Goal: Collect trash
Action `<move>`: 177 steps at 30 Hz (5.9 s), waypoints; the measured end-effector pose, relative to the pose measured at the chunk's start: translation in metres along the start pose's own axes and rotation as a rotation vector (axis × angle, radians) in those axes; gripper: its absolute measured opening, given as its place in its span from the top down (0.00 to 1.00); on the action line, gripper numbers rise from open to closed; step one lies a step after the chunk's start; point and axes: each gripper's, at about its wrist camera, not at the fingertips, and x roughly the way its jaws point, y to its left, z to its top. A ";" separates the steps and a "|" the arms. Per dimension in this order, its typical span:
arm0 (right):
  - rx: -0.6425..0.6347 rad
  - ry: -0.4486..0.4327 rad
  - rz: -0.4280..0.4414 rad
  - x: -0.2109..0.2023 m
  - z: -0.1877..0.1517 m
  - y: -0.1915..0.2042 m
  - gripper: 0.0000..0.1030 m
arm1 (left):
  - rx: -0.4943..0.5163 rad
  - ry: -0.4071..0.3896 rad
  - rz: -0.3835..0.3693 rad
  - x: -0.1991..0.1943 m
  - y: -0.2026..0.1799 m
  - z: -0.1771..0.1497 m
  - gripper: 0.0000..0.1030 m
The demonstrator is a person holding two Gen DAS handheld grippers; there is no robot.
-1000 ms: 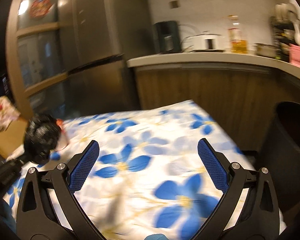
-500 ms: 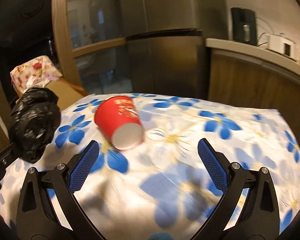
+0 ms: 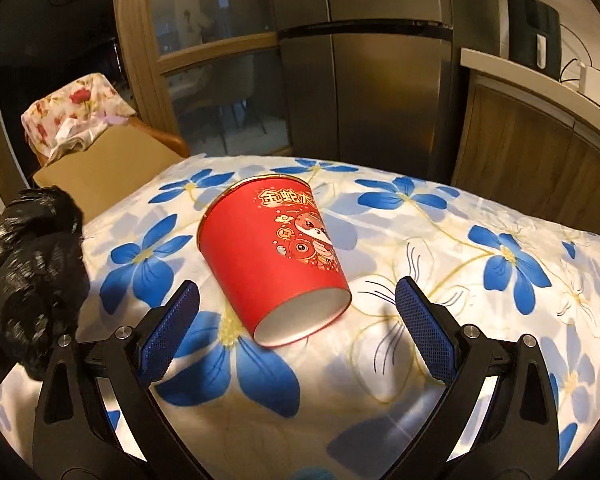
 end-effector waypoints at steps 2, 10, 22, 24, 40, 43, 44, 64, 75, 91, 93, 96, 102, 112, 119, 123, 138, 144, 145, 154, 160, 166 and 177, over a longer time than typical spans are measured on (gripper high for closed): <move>0.010 0.019 0.010 0.004 0.001 -0.002 0.24 | 0.000 0.002 -0.002 0.001 0.001 0.000 1.00; 0.001 -0.009 0.060 -0.001 -0.002 -0.001 0.45 | 0.013 0.013 0.002 0.002 0.000 0.000 1.00; 0.050 -0.128 0.025 -0.084 -0.031 -0.022 0.45 | 0.037 -0.007 0.008 -0.010 -0.010 0.001 1.00; 0.059 -0.148 0.009 -0.104 -0.040 -0.025 0.45 | 0.044 -0.011 0.009 -0.014 -0.013 0.000 1.00; 0.206 -0.298 -0.176 -0.252 -0.122 -0.076 0.45 | 0.161 0.015 -0.154 -0.052 -0.090 -0.028 1.00; 0.231 -0.315 -0.221 -0.273 -0.134 -0.086 0.45 | 0.197 0.022 -0.204 -0.058 -0.115 -0.032 1.00; 0.240 -0.322 -0.232 -0.279 -0.138 -0.089 0.45 | 0.212 0.021 -0.218 -0.061 -0.124 -0.034 1.00; 0.542 -0.473 -0.744 -0.456 -0.244 -0.244 0.44 | 0.497 0.005 -0.780 -0.124 -0.377 -0.076 1.00; 0.579 -0.458 -0.758 -0.453 -0.251 -0.280 0.43 | 0.572 0.059 -0.829 -0.108 -0.418 -0.109 0.99; 0.624 -0.409 -0.790 -0.454 -0.263 -0.278 0.05 | 0.479 0.023 -0.684 -0.098 -0.379 -0.098 0.15; 0.599 -0.370 -0.822 -0.451 -0.261 -0.267 0.05 | 0.482 0.011 -0.644 -0.101 -0.370 -0.099 0.09; 0.560 -0.332 -0.831 -0.444 -0.261 -0.249 0.05 | 0.472 -0.002 -0.600 -0.105 -0.353 -0.099 0.05; 0.500 -0.304 -0.859 -0.435 -0.259 -0.212 0.05 | 0.499 -0.044 -0.540 -0.123 -0.322 -0.104 0.05; 0.481 -0.275 -0.874 -0.438 -0.267 -0.163 0.05 | 0.496 -0.063 -0.498 -0.148 -0.267 -0.111 0.05; 0.483 -0.291 -0.870 -0.449 -0.276 -0.130 0.05 | 0.481 -0.082 -0.504 -0.167 -0.238 -0.114 0.05; 0.475 -0.315 -0.867 -0.458 -0.277 -0.112 0.05 | 0.481 -0.089 -0.494 -0.177 -0.223 -0.118 0.05; 0.456 -0.370 -0.856 -0.480 -0.285 -0.059 0.05 | 0.469 -0.108 -0.495 -0.205 -0.181 -0.122 0.05; 0.450 -0.391 -0.852 -0.486 -0.287 -0.049 0.05 | 0.465 -0.133 -0.487 -0.214 -0.175 -0.121 0.05; 0.446 -0.394 -0.851 -0.487 -0.287 -0.047 0.05 | 0.464 -0.137 -0.484 -0.215 -0.174 -0.121 0.05; 0.413 -0.419 -0.831 -0.490 -0.283 -0.033 0.05 | 0.447 -0.152 -0.469 -0.222 -0.162 -0.117 0.05; 0.395 -0.424 -0.812 -0.489 -0.281 -0.027 0.05 | 0.438 -0.164 -0.455 -0.224 -0.156 -0.115 0.05; 0.394 -0.428 -0.792 -0.488 -0.280 -0.024 0.05 | 0.428 -0.173 -0.449 -0.226 -0.150 -0.113 0.05; 0.386 -0.438 -0.780 -0.487 -0.278 -0.019 0.05 | 0.426 -0.174 -0.446 -0.225 -0.147 -0.112 0.05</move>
